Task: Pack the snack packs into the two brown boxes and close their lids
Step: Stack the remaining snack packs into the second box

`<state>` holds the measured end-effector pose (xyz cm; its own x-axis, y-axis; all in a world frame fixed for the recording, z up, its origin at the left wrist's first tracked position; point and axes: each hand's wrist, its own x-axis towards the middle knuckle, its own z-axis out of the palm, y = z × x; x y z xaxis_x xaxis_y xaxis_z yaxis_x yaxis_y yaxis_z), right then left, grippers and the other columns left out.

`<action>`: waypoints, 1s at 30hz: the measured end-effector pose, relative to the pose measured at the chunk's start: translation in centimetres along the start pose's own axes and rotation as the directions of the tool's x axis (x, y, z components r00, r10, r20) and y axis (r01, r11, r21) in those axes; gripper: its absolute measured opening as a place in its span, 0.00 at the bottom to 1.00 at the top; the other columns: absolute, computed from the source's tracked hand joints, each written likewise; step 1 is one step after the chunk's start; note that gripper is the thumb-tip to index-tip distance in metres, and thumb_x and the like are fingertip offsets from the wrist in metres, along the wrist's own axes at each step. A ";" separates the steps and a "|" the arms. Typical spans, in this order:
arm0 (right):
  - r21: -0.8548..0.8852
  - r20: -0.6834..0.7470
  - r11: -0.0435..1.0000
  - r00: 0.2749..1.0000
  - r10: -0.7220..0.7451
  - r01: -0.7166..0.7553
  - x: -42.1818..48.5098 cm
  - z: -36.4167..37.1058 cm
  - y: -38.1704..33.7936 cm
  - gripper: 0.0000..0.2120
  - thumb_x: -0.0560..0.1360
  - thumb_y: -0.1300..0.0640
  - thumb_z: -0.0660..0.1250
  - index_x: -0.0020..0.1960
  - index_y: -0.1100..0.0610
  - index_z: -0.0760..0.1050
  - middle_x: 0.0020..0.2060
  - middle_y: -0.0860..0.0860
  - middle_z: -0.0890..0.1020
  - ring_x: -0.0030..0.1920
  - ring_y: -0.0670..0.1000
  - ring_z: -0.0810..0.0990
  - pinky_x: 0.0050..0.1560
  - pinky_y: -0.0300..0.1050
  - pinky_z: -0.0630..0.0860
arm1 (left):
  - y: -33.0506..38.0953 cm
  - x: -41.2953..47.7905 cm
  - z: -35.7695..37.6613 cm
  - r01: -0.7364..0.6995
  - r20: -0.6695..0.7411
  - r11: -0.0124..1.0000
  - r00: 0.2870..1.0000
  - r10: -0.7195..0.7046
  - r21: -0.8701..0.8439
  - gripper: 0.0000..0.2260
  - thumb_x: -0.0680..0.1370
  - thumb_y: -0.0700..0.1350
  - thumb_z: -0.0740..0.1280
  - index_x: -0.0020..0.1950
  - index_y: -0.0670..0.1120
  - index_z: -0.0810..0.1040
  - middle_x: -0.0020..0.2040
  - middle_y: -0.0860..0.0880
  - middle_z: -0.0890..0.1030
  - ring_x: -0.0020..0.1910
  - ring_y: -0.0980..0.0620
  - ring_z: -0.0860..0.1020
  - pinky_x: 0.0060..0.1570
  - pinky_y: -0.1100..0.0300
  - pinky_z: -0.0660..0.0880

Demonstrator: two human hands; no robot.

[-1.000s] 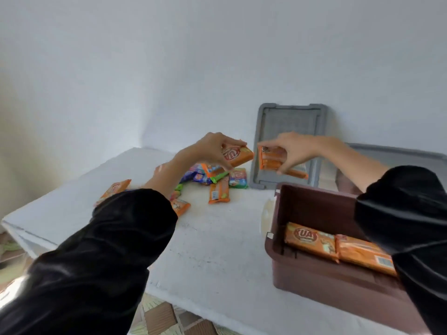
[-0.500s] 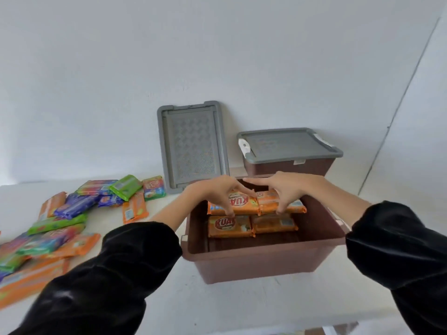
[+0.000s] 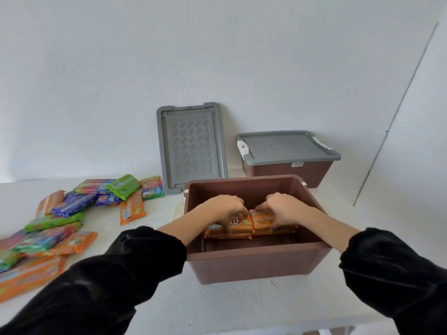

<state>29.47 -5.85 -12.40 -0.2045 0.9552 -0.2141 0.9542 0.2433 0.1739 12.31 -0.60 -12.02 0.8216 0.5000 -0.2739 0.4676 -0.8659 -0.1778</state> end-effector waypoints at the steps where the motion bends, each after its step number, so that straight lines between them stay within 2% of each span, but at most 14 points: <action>1: 0.012 -0.013 1.000 1.000 0.011 -0.011 0.0 0.1 0.1 0.34 0.69 0.50 0.72 0.72 0.48 0.64 0.63 0.54 0.73 0.63 0.55 0.72 0.59 0.46 0.70 | 0.0 0.0 -0.1 -0.002 -0.007 1.000 1.000 0.002 -0.006 0.32 0.67 0.50 0.76 0.69 0.49 0.68 0.63 0.45 0.71 0.62 0.46 0.71 0.54 0.54 0.70; 9: 0.045 -0.035 0.998 0.998 0.049 -0.048 0.0 0.3 -0.1 0.32 0.68 0.51 0.73 0.70 0.49 0.66 0.61 0.53 0.73 0.61 0.54 0.73 0.58 0.46 0.71 | -0.1 -0.1 0.1 0.051 0.000 0.996 0.999 -0.051 -0.070 0.33 0.68 0.47 0.76 0.70 0.49 0.66 0.63 0.45 0.70 0.60 0.45 0.72 0.55 0.54 0.70; 12: 0.066 -0.047 0.996 0.997 0.056 -0.053 -0.3 0.2 -0.1 0.29 0.70 0.46 0.71 0.69 0.48 0.67 0.60 0.52 0.74 0.61 0.53 0.73 0.54 0.45 0.71 | -0.3 -0.1 0.3 0.059 0.007 0.995 0.998 -0.059 -0.084 0.33 0.68 0.48 0.76 0.69 0.49 0.67 0.62 0.45 0.71 0.60 0.46 0.72 0.56 0.54 0.70; 14: 0.115 -0.112 0.992 0.991 0.070 -0.057 -0.4 -0.1 -0.1 0.24 0.71 0.41 0.67 0.64 0.48 0.73 0.57 0.50 0.77 0.58 0.51 0.75 0.47 0.43 0.70 | -0.6 -0.4 0.2 0.058 -0.037 0.988 0.997 -0.063 -0.140 0.30 0.68 0.52 0.75 0.67 0.48 0.71 0.60 0.45 0.73 0.58 0.47 0.72 0.55 0.55 0.70; 16: 0.234 -0.214 0.970 0.969 0.122 -0.070 -0.5 -0.9 -0.1 0.20 0.72 0.37 0.63 0.57 0.48 0.78 0.50 0.48 0.81 0.52 0.49 0.79 0.41 0.40 0.68 | -1.0 -1.0 -0.4 0.044 -0.174 0.965 0.980 -0.092 -0.260 0.23 0.70 0.54 0.72 0.62 0.45 0.76 0.56 0.45 0.77 0.53 0.49 0.76 0.49 0.61 0.70; 18: 0.337 -0.333 0.940 0.927 0.175 -0.057 -0.5 -2.5 -0.3 0.18 0.73 0.38 0.62 0.52 0.49 0.80 0.46 0.48 0.83 0.47 0.48 0.80 0.39 0.40 0.69 | -1.7 -1.8 -1.8 0.012 -0.357 0.914 0.918 -0.171 -0.406 0.15 0.74 0.49 0.69 0.57 0.42 0.79 0.52 0.44 0.80 0.48 0.49 0.79 0.45 0.66 0.70; 20: 0.389 -0.426 0.921 0.884 0.193 -0.014 -0.2 -4.9 -0.7 0.15 0.75 0.42 0.63 0.51 0.51 0.80 0.45 0.48 0.83 0.47 0.48 0.80 0.38 0.39 0.69 | -3.0 -3.0 -3.3 -0.011 -0.500 0.880 0.827 -0.259 -0.475 0.10 0.75 0.44 0.68 0.54 0.41 0.80 0.49 0.44 0.82 0.45 0.49 0.80 0.47 0.61 0.75; 22: 0.422 -0.476 0.905 0.862 0.173 0.051 0.7 -7.7 -1.5 0.14 0.75 0.45 0.64 0.53 0.52 0.79 0.45 0.48 0.83 0.47 0.48 0.80 0.37 0.37 0.67 | -4.8 -4.6 -4.7 0.015 -0.575 0.882 0.753 -0.320 -0.471 0.09 0.76 0.43 0.66 0.54 0.42 0.80 0.49 0.45 0.81 0.46 0.50 0.79 0.49 0.59 0.76; 26: 0.439 -0.549 0.878 0.830 0.094 0.191 3.4 -12.6 -4.5 0.15 0.75 0.48 0.66 0.59 0.52 0.76 0.47 0.49 0.83 0.46 0.47 0.79 0.44 0.40 0.71 | -9.5 -9.4 -5.6 0.168 -0.625 0.863 0.627 -0.466 -0.476 0.11 0.76 0.43 0.66 0.57 0.43 0.79 0.53 0.45 0.80 0.50 0.52 0.77 0.53 0.59 0.74; 30: 0.367 -0.553 0.891 0.833 -0.021 0.267 6.5 -15.6 -8.7 0.18 0.76 0.48 0.64 0.64 0.50 0.73 0.50 0.50 0.81 0.45 0.46 0.76 0.43 0.41 0.70 | -13.7 -15.0 -4.3 0.336 -0.548 0.747 0.521 -0.655 -0.574 0.12 0.75 0.42 0.67 0.58 0.44 0.78 0.55 0.43 0.78 0.52 0.48 0.77 0.52 0.58 0.72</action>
<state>16.43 0.89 -0.28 -0.3115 0.8837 0.3492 0.8759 0.4095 -0.2551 -4.96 3.66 -1.40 0.3003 0.8173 0.4918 0.8122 -0.4895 0.3174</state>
